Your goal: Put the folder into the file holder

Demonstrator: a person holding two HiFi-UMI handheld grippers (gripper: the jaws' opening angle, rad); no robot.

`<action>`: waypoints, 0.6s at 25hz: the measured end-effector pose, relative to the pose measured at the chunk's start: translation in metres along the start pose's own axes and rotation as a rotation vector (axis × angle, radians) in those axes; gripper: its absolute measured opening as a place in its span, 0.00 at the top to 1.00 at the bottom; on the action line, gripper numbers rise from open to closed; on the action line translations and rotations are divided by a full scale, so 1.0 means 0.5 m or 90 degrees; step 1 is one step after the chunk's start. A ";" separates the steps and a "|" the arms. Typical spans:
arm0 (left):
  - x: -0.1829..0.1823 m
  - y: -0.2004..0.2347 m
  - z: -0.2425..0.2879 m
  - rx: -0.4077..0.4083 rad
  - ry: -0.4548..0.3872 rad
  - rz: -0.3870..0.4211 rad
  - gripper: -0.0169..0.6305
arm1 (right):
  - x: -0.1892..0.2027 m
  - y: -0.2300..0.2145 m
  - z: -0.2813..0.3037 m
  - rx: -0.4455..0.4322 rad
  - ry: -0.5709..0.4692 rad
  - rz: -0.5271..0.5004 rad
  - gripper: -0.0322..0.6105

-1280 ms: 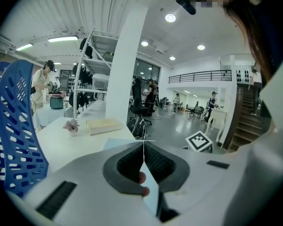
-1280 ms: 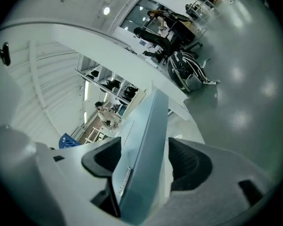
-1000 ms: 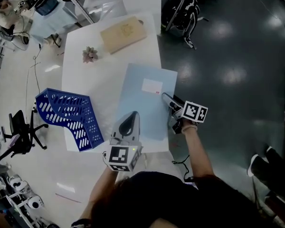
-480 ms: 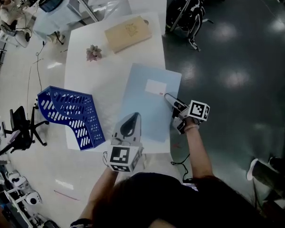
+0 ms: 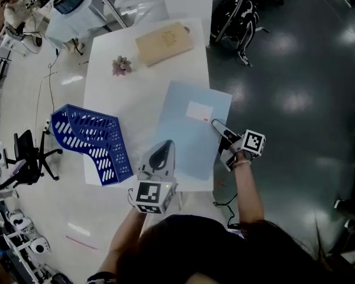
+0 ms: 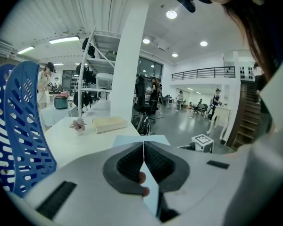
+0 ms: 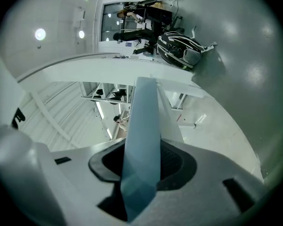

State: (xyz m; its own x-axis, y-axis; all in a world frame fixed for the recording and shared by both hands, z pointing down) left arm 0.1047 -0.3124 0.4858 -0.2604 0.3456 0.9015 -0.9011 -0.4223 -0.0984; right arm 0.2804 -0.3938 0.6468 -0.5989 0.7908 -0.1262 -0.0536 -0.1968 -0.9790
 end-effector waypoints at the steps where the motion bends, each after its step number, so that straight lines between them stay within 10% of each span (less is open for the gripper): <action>1: -0.002 0.004 -0.001 -0.006 -0.014 0.007 0.96 | 0.000 0.006 -0.001 -0.005 0.000 0.000 0.70; 15: -0.012 0.029 -0.053 -0.005 -0.021 -0.001 0.96 | 0.035 0.074 -0.011 -0.036 -0.024 -0.032 0.72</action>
State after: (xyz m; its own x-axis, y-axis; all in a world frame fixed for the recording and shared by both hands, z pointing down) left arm 0.0840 -0.2985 0.4677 -0.2477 0.3189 0.9149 -0.9042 -0.4152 -0.1001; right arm 0.2726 -0.3840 0.6076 -0.6265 0.7761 -0.0713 -0.0394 -0.1230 -0.9916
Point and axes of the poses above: the fingertips, and each gripper's own axes: z forward along the fingers, y to its left, x out of its underside, the point moved 3 cm from there along -z, backward along the fingers, and after that the axes turned 14 degrees about z, right-handed, at the moved point
